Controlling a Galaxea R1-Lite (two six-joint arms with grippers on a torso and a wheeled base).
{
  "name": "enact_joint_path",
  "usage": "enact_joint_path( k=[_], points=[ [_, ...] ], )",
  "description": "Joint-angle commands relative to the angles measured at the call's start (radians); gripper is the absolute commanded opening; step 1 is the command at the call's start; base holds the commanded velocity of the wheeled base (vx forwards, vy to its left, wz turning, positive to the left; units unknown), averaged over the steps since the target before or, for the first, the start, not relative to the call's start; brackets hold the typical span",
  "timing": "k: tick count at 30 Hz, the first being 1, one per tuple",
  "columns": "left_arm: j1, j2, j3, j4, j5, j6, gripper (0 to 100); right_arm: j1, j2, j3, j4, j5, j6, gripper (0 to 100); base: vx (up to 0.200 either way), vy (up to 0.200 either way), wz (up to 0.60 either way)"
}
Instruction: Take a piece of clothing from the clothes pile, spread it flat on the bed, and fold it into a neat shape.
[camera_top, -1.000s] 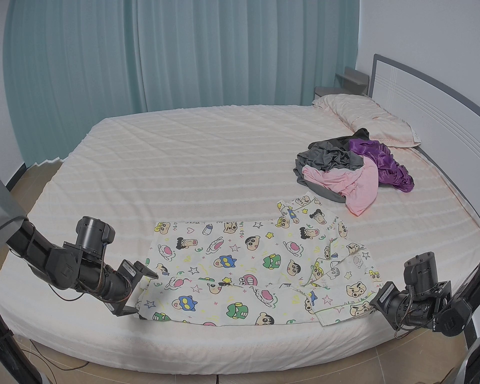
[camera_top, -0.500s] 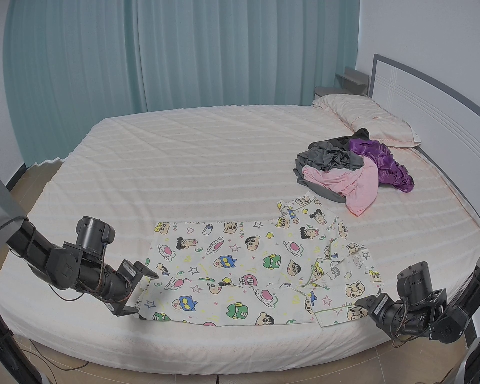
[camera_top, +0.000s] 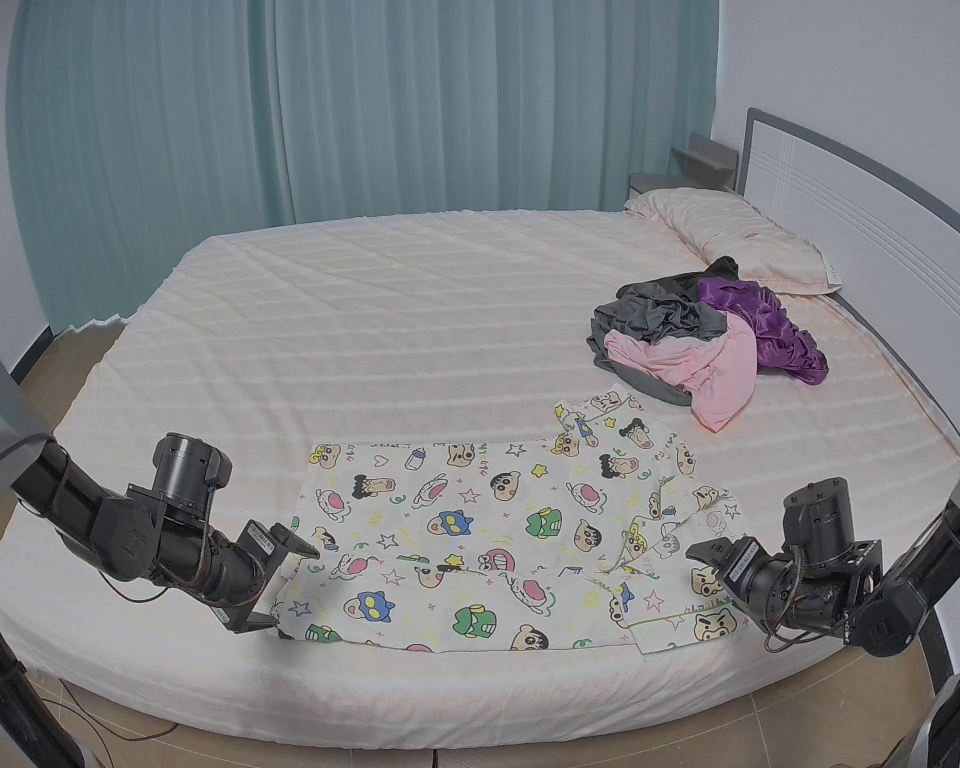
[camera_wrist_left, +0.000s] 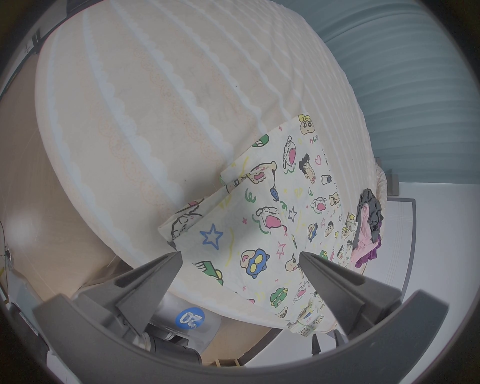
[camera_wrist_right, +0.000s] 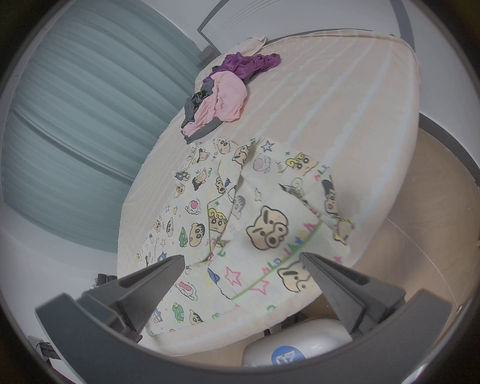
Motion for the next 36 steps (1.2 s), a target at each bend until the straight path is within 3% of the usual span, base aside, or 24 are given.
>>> enact_joint_path(
  k=[1,6,14,23,36],
  points=[
    [-0.006,-0.007,0.002,-0.001,0.001,0.008,100,-0.026,0.139,-0.067,-0.011,0.035,-0.02,100,0.0,0.0,0.0],
    [-0.006,-0.012,0.013,-0.001,0.012,0.038,100,-0.081,0.217,-0.11,-0.04,0.064,-0.033,100,0.0,0.0,0.0],
    [0.01,-0.079,0.016,0.007,0.014,0.173,100,-0.107,0.128,-0.11,-0.108,0.125,-0.034,100,0.0,0.0,0.0],
    [0.005,-0.079,0.014,0.001,0.003,0.152,100,-0.112,0.087,-0.084,-0.109,0.154,-0.036,100,0.0,0.0,0.0],
    [0.0,-0.067,0.014,0.001,0.009,0.155,100,-0.098,-0.013,-0.046,-0.088,0.156,-0.074,100,0.185,0.0,0.0]
  ],
)
